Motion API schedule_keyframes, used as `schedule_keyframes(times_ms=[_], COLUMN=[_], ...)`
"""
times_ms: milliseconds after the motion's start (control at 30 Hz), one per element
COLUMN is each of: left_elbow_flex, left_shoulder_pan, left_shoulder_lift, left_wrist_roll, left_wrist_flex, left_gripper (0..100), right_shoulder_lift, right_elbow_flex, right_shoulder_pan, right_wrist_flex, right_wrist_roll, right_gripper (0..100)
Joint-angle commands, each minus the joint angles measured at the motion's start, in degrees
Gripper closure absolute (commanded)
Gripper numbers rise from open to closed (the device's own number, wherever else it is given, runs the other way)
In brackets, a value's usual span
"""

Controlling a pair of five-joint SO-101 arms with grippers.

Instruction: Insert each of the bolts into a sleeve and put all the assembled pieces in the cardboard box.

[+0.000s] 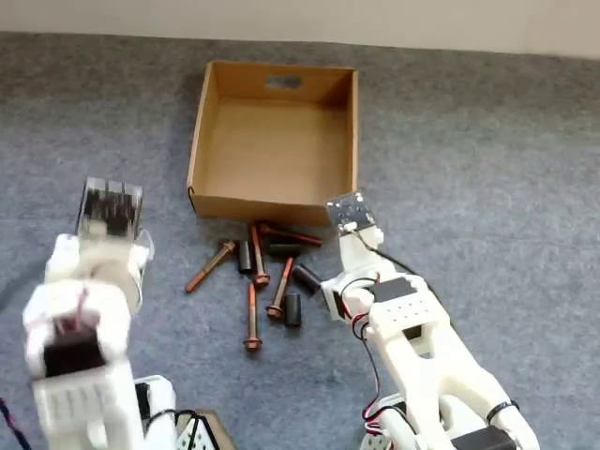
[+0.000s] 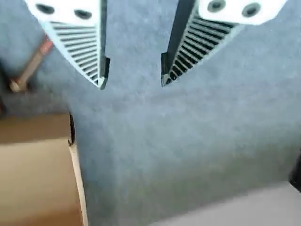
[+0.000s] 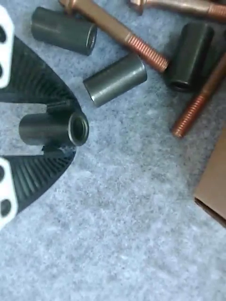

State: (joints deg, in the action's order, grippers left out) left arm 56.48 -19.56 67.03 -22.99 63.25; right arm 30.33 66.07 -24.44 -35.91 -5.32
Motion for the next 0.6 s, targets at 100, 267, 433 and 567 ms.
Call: schedule_keyframes(times_ms=[100,267,433,567], left_elbow_flex=[-21.6,-30.4,-35.6,-35.4], left_shoulder_pan=[8.7,13.3,18.1,19.6], left_shoulder_lift=[-41.0,-53.3,-60.8,-66.7], left_wrist_roll=[0.7,4.9,6.6,6.7], left_wrist_flex=[12.6,12.7,10.5,4.7], left_gripper=[80,80,80,80], right_shoulder_lift=[1.7,1.7,1.7,1.7], right_elbow_flex=[0.0,0.0,0.0,0.0], right_shoulder_pan=[-0.1,-0.1,-0.1,-0.1], right_wrist_flex=[0.8,0.8,0.8,0.8], right_wrist_roll=[0.4,0.3,0.2,0.1], right_gripper=[99.2,99.2,99.2,99.2])
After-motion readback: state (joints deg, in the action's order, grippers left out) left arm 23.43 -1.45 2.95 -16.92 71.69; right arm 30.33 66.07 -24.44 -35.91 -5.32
